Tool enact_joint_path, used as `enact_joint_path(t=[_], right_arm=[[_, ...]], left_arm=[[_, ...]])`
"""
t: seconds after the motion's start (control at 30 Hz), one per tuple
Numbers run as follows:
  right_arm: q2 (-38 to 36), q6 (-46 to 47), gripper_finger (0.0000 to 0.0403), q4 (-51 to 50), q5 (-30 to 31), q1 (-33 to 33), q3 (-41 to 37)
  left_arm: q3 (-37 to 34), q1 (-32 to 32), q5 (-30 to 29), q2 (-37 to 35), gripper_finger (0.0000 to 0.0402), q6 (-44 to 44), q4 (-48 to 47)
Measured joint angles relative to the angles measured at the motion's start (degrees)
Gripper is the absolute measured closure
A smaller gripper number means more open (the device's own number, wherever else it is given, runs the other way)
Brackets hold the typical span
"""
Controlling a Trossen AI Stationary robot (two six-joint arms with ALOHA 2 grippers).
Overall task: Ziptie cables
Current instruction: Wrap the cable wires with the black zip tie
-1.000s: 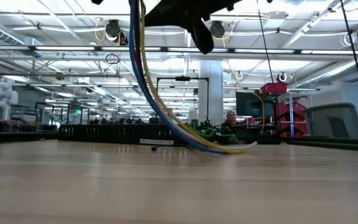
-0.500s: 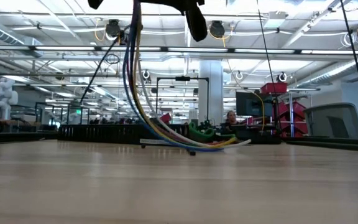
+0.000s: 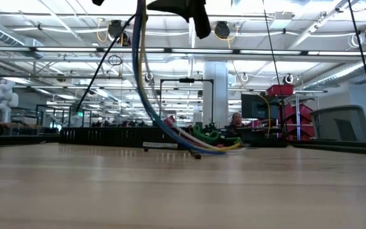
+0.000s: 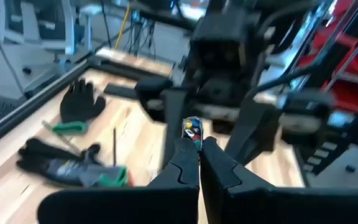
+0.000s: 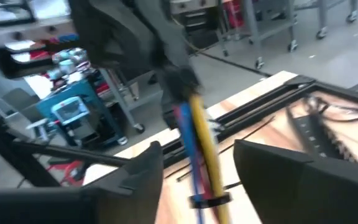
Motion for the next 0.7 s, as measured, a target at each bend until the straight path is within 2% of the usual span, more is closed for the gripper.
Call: enact_joint_path(t=[0.2,0.4,0.53,0.7], right_arm=[[0.0,-1.21,0.0169,-0.4,1.25,-0.55,0.0],[0.0,-1.39,0.0157,-0.61,0.93,-0.59,0.0],[0.0,-1.34,0.0175,-0.11,0.87,-0.58,0.0],[0.0,-0.88,0.023,2.02,0.9,-0.59,0.0]], left_arm=[[0.02,-0.02,0.29,0.17,0.0401,-1.28,1.1],[0.02,-0.02,0.39,0.17,0.0401,-1.48,1.86],[0.02,-0.02,0.4,1.01,0.04,-1.49,5.33],[0.06,-0.02,1.21,2.94,0.04,-1.53,9.07]])
